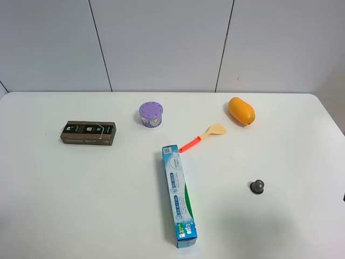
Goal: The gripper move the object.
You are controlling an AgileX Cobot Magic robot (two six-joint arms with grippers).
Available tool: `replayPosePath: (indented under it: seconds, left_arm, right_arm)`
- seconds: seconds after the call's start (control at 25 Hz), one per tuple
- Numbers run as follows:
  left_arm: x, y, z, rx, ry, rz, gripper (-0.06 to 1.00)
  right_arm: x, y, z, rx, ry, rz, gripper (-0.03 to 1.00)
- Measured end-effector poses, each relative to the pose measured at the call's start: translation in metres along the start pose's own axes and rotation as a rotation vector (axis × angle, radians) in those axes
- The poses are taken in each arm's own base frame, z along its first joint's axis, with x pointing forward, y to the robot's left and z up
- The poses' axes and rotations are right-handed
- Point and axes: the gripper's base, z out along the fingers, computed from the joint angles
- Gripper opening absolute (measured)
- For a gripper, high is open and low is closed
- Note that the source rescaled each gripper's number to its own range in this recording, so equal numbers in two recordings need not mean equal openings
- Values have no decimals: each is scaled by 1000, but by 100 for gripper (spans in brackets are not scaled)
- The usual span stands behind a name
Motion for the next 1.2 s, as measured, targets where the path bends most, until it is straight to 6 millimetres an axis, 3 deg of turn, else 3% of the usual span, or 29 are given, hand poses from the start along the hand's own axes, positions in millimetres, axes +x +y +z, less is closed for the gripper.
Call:
replayPosePath:
  seconds: [0.24,1.2]
  left_arm:
    - [7,-3,-11,-15,-81,15,100]
    - [7,-3,-12,-18,-82,-42,100]
  right_arm:
    - [0,0,0,0,0,0,100]
    - [0,0,0,0,0,0,100]
